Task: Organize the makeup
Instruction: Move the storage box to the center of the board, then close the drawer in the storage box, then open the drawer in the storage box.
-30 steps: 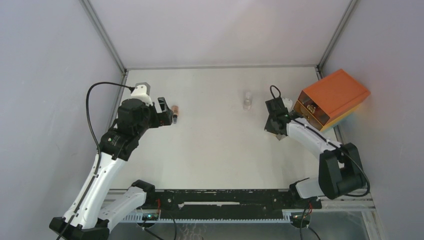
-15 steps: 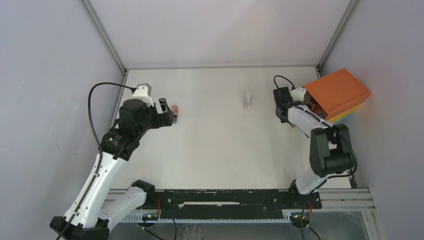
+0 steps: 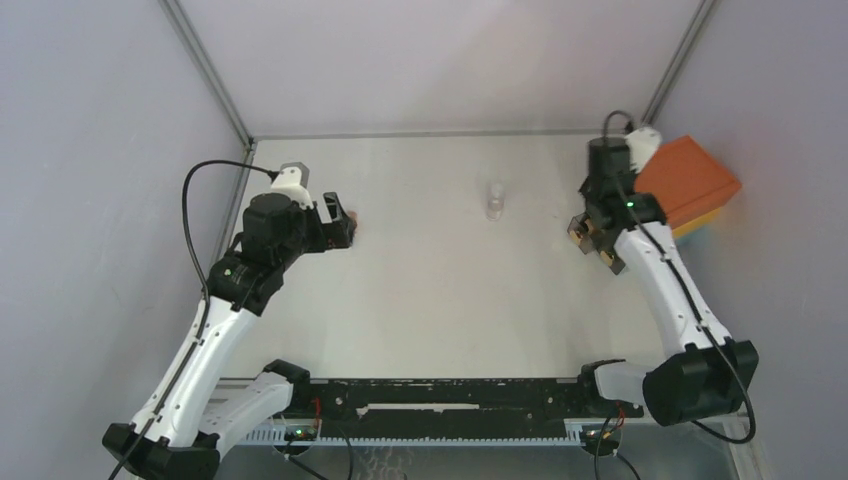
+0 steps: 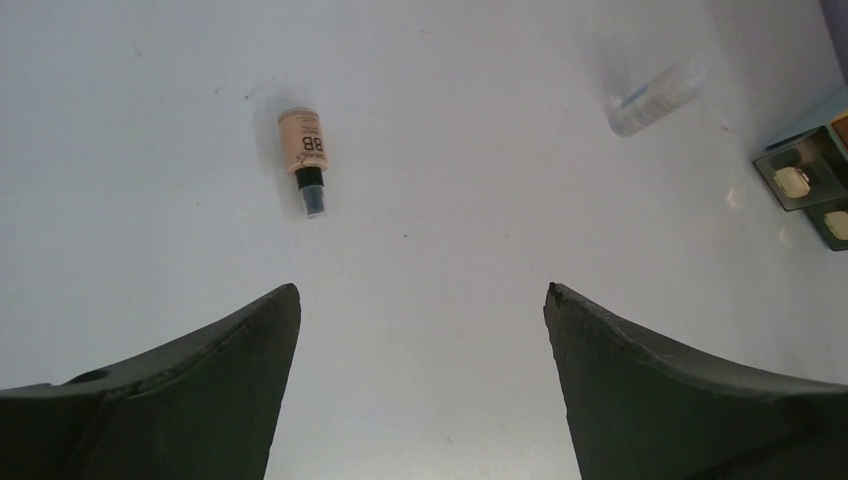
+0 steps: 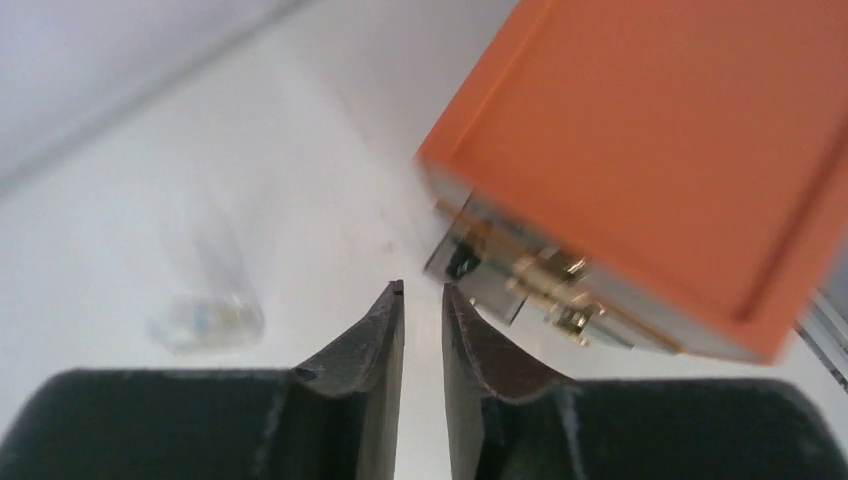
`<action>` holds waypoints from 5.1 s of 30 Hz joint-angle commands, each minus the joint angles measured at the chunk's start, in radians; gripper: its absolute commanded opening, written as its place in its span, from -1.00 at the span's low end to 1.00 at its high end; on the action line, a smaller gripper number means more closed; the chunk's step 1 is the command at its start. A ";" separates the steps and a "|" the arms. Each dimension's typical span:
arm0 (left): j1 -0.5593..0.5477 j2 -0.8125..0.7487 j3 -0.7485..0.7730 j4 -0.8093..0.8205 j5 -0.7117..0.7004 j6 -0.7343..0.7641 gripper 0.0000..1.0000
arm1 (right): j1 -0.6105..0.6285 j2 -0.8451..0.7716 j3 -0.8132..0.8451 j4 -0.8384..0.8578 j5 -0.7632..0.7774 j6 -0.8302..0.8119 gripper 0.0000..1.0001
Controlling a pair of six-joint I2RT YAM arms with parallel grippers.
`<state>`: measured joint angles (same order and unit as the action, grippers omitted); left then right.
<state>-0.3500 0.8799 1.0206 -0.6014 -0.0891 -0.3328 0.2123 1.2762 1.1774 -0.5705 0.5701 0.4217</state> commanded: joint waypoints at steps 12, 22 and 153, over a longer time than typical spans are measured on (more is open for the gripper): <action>-0.012 0.025 -0.038 0.107 0.090 -0.036 0.90 | -0.343 0.321 0.459 -0.283 -0.481 -0.035 0.19; -0.015 0.025 -0.057 0.127 0.109 -0.042 0.90 | -0.323 0.327 0.404 -0.302 -0.741 -0.075 0.19; -0.688 1.521 0.443 1.296 -0.009 -1.428 0.23 | -0.246 -0.234 -0.045 -0.077 -0.495 0.047 -0.08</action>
<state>-1.0309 2.3764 1.4025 0.6376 -0.0498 -1.7077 -0.0303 1.0618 1.1351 -0.6773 0.0872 0.4614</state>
